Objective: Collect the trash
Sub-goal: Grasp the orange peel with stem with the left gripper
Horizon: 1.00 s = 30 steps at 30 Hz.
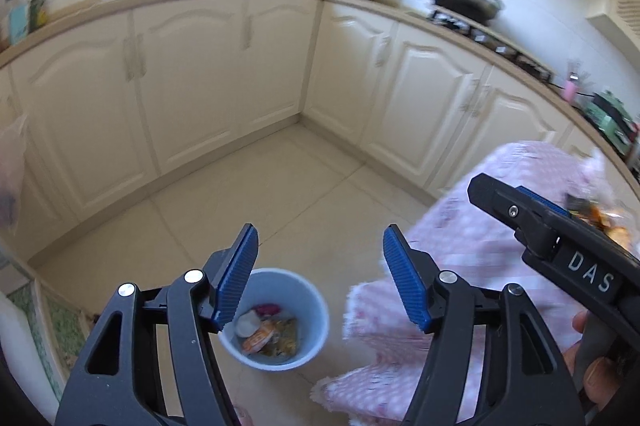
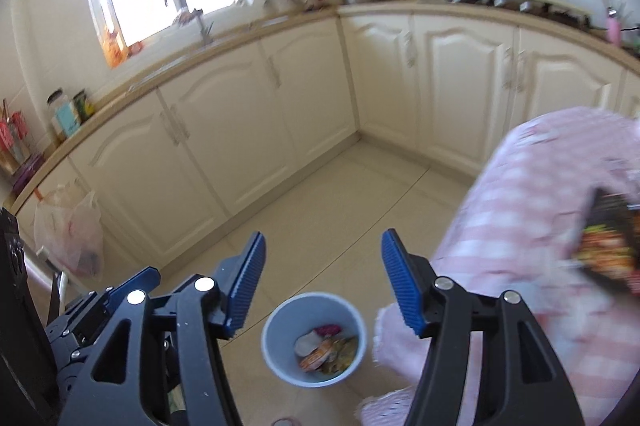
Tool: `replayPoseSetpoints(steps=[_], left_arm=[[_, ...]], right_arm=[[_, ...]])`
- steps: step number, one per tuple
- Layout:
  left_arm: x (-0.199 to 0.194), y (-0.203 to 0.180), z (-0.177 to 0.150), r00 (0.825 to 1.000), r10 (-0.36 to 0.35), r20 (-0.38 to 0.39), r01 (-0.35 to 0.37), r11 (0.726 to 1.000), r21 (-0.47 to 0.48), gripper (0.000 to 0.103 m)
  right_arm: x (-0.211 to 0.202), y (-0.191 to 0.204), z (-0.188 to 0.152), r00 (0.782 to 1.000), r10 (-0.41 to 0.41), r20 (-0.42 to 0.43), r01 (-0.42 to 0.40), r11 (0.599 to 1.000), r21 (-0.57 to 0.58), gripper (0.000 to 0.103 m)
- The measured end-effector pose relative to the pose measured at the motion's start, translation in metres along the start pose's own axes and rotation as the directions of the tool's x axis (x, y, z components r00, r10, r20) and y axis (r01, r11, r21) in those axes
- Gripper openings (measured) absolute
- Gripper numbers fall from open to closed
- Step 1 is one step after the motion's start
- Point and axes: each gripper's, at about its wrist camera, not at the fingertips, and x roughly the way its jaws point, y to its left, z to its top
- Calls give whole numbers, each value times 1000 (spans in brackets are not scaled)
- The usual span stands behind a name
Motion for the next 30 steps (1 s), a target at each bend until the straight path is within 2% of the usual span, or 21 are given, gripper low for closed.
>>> replayPoseSetpoints(steps=[5,8,13,18,26,28,30], left_arm=[[-23,-65,3,994,-108,30,105,990,99,65],[-31,-99,2,986,-161,37,154,976,155,66],[-42,-163,-6,965,-263,13,251,935,250,66],[-43,-217,-17,952,-307,-16,295,897,328,66],[-27,-274,-31,942,-326,-74,328,855,402,66],[-21,-280,-33,943,-323,-86,329,853,405,63],[-14,-287,-34,942,-311,-127,336,844,418,41]], right_arm=[[-63,-48,2,990,-108,91,105,994,38,60],[-103,-83,-1,973,-186,136,176,981,85,60],[-156,-142,-18,936,-308,173,279,945,171,61],[-186,-195,-35,915,-366,169,317,912,261,61],[-197,-237,-54,911,-388,140,325,884,336,61],[-195,-243,-56,914,-384,133,319,881,349,61],[-193,-248,-57,917,-379,124,315,879,358,61]])
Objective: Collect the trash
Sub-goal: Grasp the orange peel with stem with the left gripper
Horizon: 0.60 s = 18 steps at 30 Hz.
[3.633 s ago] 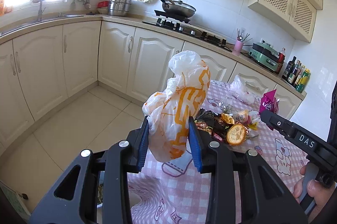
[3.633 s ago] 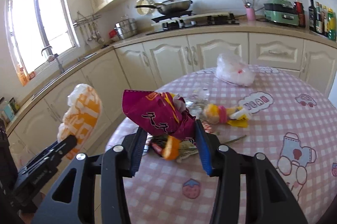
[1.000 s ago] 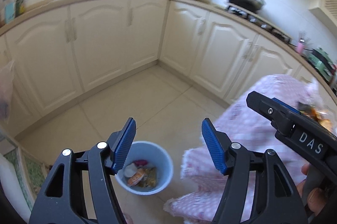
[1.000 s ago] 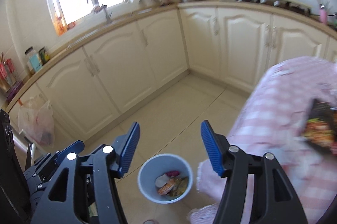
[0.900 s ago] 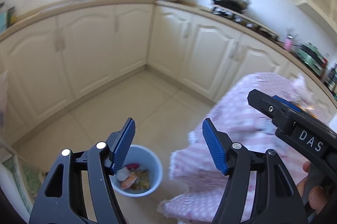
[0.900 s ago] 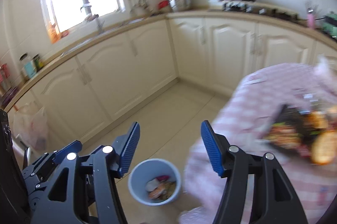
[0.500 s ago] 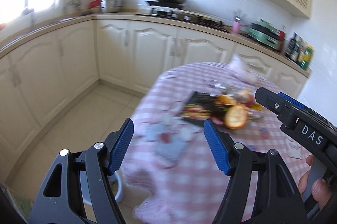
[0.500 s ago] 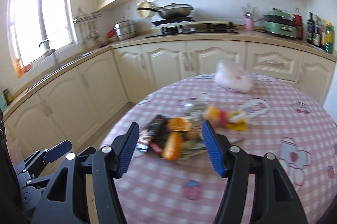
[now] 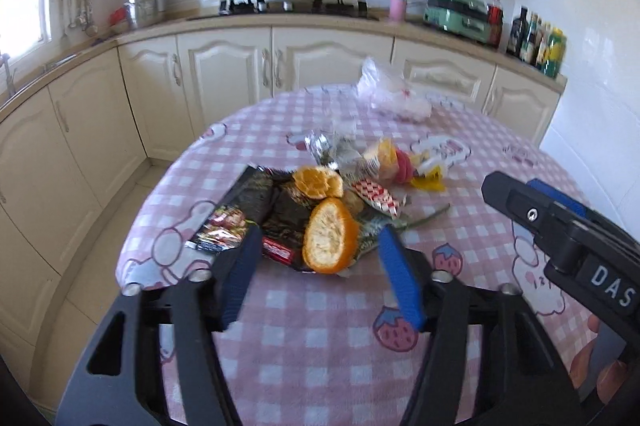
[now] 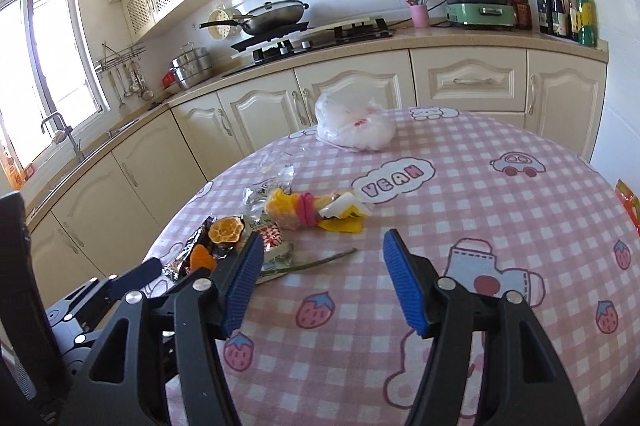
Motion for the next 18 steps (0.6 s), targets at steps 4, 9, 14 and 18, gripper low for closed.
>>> replayPoseSetpoints(steps=[4,9,14,18], left_arm=[[4,2,2,998,-54,-23,53,999,-9,13],[-17,16,0,994,-84,65,88,994,-64,9],[-47,54,3,987,-24,157,50,985,-164,9],[-64,93,-1,979,98,182,-52,969,-241,9]], right_arm=[[3,0,-2,1000,6,-10,-6,1000,7,61],[-3,9,1,1000,17,14,-16,1000,-2,61],[-5,30,6,999,38,26,-38,999,-30,61],[7,59,6,997,72,-9,-73,995,-63,61]])
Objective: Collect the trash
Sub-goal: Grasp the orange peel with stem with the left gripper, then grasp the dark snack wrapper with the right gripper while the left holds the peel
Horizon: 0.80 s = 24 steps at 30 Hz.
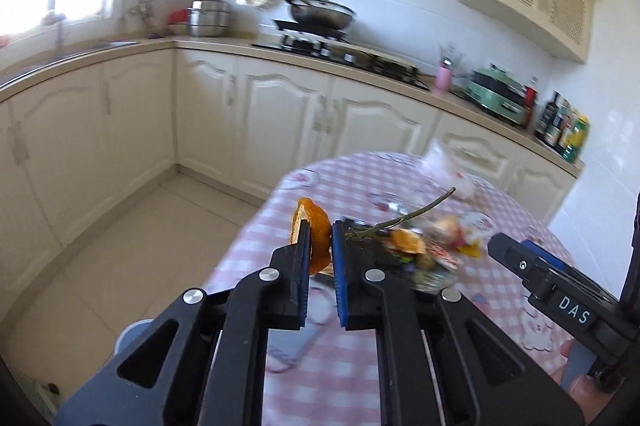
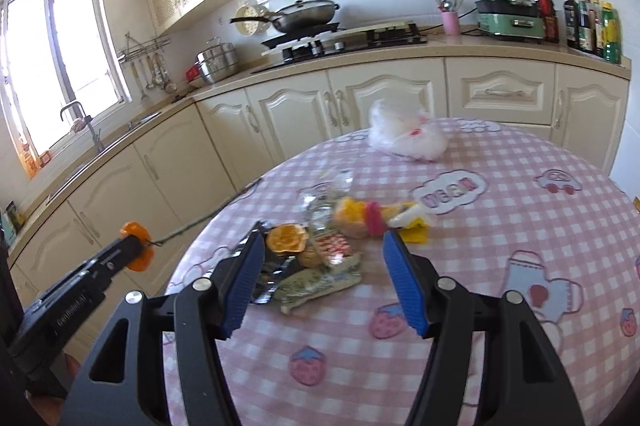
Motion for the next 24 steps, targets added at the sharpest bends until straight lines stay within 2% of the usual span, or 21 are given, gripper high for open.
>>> replayPoseSetpoints(steps=[5,10,16,17,18,19,20,22,24], left_arm=[[-3,38,1,996,90,12,-89,995,-53,9],[2,67,0,994,108,0,-107,990,-88,9],[10,89,-2,994,109,-12,-110,988,-104,9],[10,91,-3,994,107,-14,-108,988,-109,9],[12,95,-4,994,106,-18,-107,988,-115,9],[13,97,-4,994,107,-20,-109,987,-118,9],[14,99,-4,994,107,-21,-109,986,-123,9],[14,102,-5,995,102,-23,-104,986,-134,9],[15,105,-7,995,99,-25,-101,984,-145,9]], right_arm=[[34,39,-4,994,45,-96,-49,998,-41,61],[78,74,-5,980,6,-198,-25,995,-92,61],[115,94,-8,962,-42,-271,6,991,-134,59],[118,96,-9,961,-50,-272,10,990,-144,57],[121,99,-10,960,-68,-273,24,987,-161,47],[124,102,-12,957,-80,-279,30,983,-179,34],[126,103,-12,954,-76,-291,22,983,-183,31],[128,104,-14,953,-84,-293,27,981,-192,16],[127,106,-14,955,-84,-284,23,978,-209,11]])
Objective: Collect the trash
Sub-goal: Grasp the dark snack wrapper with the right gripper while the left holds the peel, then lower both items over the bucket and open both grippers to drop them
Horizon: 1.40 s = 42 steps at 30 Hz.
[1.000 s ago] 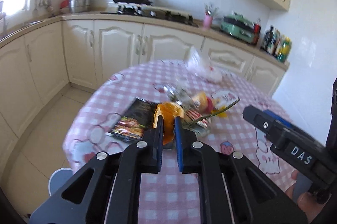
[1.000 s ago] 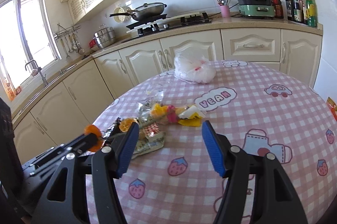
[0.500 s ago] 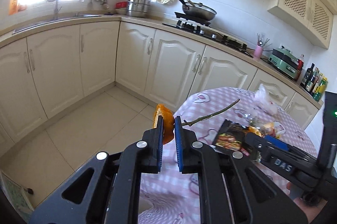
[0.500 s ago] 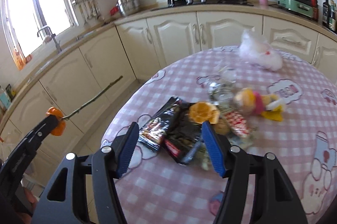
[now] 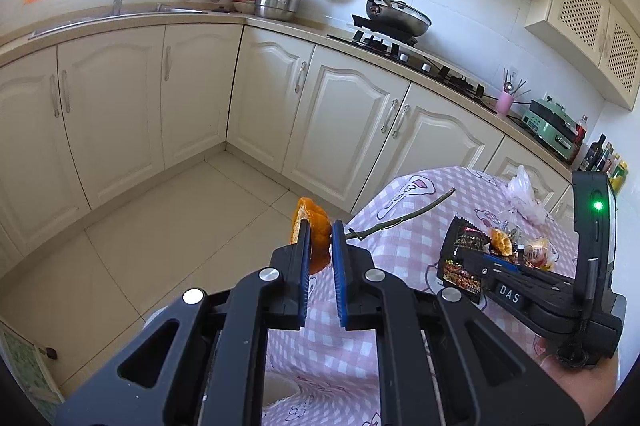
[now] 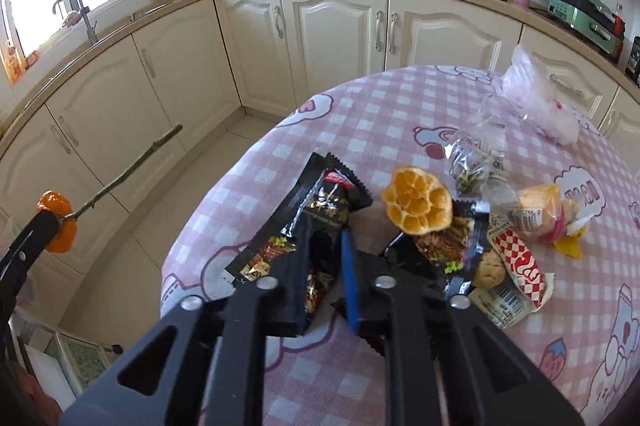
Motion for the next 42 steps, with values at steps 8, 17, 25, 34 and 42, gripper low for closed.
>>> replayPoseSetpoints(steps=[8,17,25,34,42], left_arm=[[-5,18,-2,1000,21,-3,-21,1000,-23,9],[-16,59,-10,996,92,-7,-92,993,-73,9],[-20,121,-25,975,215,-54,-221,966,-138,9],[-3,174,-39,953,277,-125,-298,933,-201,9],[14,187,-46,951,267,-157,-296,932,-211,9]], right_arm=[[-13,10,-1,997,56,52,-55,998,-18,4],[-34,67,-6,979,184,92,-175,980,-94,4],[-2,154,-25,952,307,-5,-302,934,-189,4],[58,227,-47,911,391,-132,-410,891,-193,6],[87,254,-50,906,393,-158,-420,883,-209,20]])
